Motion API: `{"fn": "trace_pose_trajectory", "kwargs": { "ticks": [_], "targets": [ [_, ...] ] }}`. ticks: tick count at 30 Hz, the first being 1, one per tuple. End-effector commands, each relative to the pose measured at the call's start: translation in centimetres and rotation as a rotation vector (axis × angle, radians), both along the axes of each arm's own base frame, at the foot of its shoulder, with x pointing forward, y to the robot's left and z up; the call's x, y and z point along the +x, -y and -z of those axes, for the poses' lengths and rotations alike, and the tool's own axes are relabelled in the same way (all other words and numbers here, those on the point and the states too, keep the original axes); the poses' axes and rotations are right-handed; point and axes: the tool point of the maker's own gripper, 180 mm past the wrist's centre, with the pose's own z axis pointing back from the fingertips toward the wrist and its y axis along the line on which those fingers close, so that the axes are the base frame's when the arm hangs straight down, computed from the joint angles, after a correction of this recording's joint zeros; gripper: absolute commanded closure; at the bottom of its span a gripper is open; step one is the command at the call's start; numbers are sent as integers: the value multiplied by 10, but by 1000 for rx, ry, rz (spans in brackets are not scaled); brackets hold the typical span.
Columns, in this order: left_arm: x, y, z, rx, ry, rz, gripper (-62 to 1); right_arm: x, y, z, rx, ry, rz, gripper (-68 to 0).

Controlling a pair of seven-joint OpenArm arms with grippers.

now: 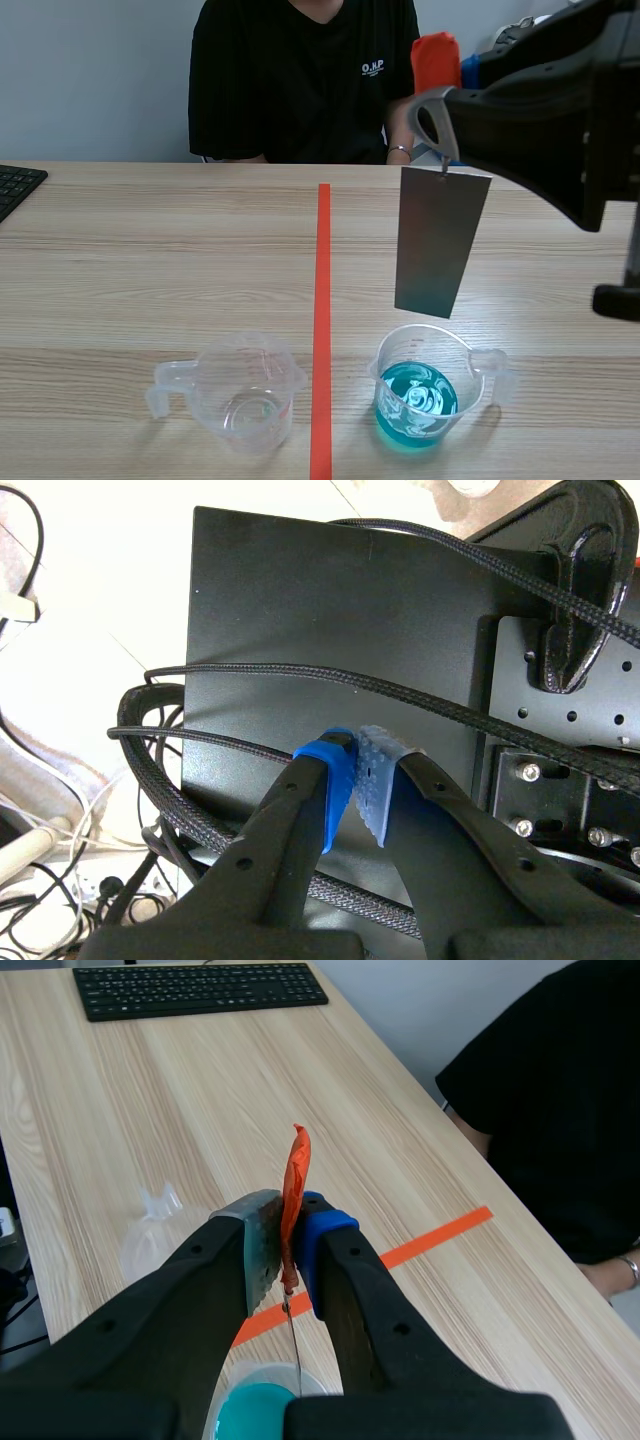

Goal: Do the redox reaction experiment.
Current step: 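Move the plate over the blue solution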

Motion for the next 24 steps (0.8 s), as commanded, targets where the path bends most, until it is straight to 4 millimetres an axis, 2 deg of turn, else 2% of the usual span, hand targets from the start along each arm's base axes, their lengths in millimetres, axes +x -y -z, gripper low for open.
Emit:
{"fn": "trace_pose_trajectory", "kwargs": {
  "ticks": [1,24],
  "targets": [
    [-1,-2,-2,3,10,-2,-27,-1,0,-4,11,10,-6,-6],
    [-1,-2,-2,3,10,-2,-27,-2,2,-3,7,9,-12,-6]
  ]
}}
